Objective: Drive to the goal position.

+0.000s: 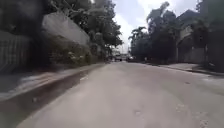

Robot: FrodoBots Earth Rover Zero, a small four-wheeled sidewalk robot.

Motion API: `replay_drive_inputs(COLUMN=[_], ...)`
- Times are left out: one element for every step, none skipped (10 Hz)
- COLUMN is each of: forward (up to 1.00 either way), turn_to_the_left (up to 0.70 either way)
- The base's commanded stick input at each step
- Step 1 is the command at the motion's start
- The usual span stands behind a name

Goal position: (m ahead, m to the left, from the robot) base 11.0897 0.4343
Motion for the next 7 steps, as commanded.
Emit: replay_drive_inputs(forward=[1.00, 1.00, 1.00, 1.00, 1.00, 1.00, 1.00], turn_to_the_left=[0.00, 0.00, 0.00, 0.00, 0.00, 0.00, 0.00])
